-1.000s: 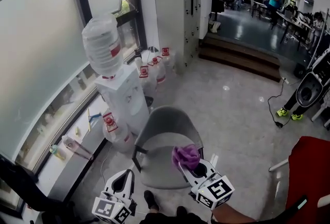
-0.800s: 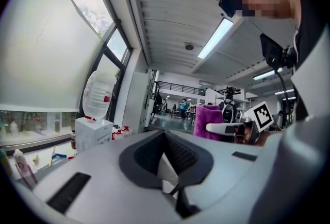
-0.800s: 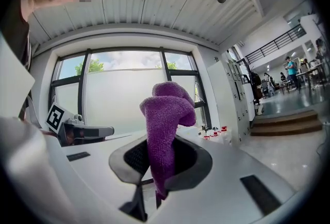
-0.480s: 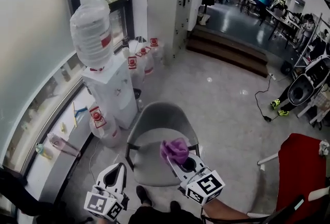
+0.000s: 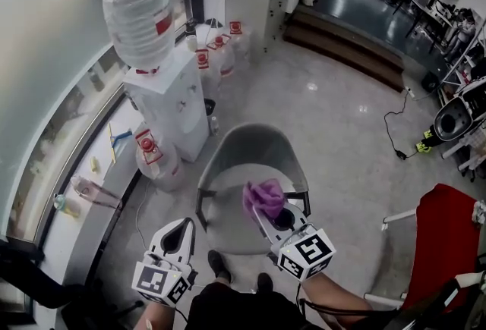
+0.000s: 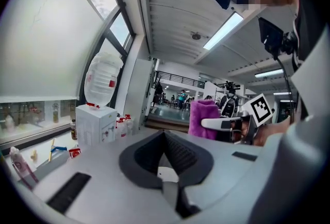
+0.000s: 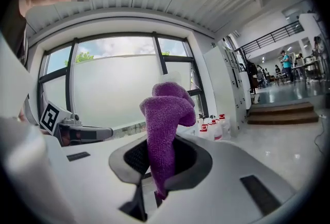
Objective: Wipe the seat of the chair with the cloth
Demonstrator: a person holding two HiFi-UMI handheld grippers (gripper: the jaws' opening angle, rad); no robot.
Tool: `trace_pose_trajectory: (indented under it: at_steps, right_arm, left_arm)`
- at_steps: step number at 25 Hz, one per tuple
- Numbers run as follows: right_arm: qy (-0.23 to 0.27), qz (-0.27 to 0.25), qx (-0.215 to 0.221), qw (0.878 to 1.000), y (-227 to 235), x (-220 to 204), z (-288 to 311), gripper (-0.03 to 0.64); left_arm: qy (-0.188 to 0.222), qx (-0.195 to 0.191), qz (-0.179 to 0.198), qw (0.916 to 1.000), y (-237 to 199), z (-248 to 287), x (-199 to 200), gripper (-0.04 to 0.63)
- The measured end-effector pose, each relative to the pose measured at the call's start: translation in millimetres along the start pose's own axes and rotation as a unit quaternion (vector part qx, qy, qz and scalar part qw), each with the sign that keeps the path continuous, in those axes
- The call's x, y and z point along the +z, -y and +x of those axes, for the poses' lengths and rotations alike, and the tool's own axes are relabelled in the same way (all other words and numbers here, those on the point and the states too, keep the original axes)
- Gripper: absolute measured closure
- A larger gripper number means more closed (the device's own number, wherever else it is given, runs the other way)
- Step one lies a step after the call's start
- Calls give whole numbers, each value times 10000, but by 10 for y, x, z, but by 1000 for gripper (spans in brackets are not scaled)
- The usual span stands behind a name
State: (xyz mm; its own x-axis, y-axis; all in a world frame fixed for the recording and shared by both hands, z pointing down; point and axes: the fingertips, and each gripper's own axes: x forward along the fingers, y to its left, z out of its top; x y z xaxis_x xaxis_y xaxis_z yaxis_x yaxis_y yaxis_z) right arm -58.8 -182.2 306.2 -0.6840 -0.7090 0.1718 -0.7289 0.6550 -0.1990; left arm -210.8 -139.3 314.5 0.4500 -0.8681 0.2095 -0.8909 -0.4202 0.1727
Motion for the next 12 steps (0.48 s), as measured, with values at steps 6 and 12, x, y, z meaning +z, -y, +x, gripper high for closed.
trace_pose_trajectory:
  at_steps: [6,12]
  right_arm:
    - [-247,53,-22,9997,67,-265,416,551]
    - [-442,332,-23,9985,70,-603,805,551]
  left_arm:
    - [-243,-94,-74,9996,-297,173,-228,589]
    - [-515,-221,-204,9982,-582,282,-498,589]
